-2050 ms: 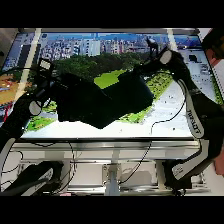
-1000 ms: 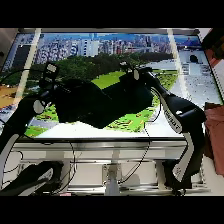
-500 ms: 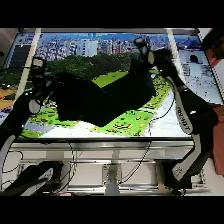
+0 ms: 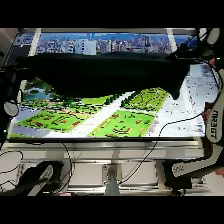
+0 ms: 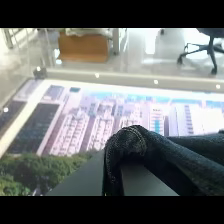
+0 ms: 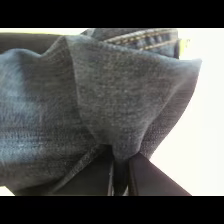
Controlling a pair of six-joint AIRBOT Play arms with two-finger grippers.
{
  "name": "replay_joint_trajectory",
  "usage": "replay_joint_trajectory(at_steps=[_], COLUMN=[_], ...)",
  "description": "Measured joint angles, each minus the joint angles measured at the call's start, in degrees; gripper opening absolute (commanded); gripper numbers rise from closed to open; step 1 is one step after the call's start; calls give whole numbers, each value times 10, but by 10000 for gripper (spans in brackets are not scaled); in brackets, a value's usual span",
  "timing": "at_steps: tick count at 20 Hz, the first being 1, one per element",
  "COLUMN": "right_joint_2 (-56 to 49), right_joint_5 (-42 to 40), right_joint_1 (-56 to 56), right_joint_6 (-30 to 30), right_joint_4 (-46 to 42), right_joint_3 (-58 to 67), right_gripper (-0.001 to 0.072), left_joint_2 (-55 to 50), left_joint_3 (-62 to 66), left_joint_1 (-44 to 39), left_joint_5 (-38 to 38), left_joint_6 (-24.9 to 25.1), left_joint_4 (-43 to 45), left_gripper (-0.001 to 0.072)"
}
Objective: Fold the clothes and pants, and hang the long-sleeved shirts on hangers.
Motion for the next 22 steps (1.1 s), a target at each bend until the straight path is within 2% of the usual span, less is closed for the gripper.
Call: replay_joint_trajectory(at_steps=[4, 8, 10, 14, 16, 19, 22], right_joint_2=[42, 111, 149, 221, 242, 249, 229], right_joint_5=[70, 114, 130, 164, 166, 112, 3], right_joint_1=[-29, -37, -38, -38, -39, -39, -34], right_joint_6=[-9, -17, -19, -23, -27, -29, -31], right_joint_4=[33, 82, 101, 153, 167, 188, 226], right_joint_3=[0, 0, -5, -80, -155, -280, -391], right_gripper=[16, 16, 15, 16, 16, 17, 18], left_joint_2=[63, 169, 221, 264, 252, 196, 111], left_joint_3=[0, 1, 1, -5, -17, -37, -46], left_joint_1=[11, 17, 20, 22, 22, 21, 19], left_joint_5=[51, 54, -10, -281, -366, -393, -325], left_joint_6=[5, 34, 40, 37, 33, 29, 29], left_joint_4=[-1, 0, -1, -1, -1, -1, -24], left_gripper=[73, 72, 71, 72, 72, 72, 73])
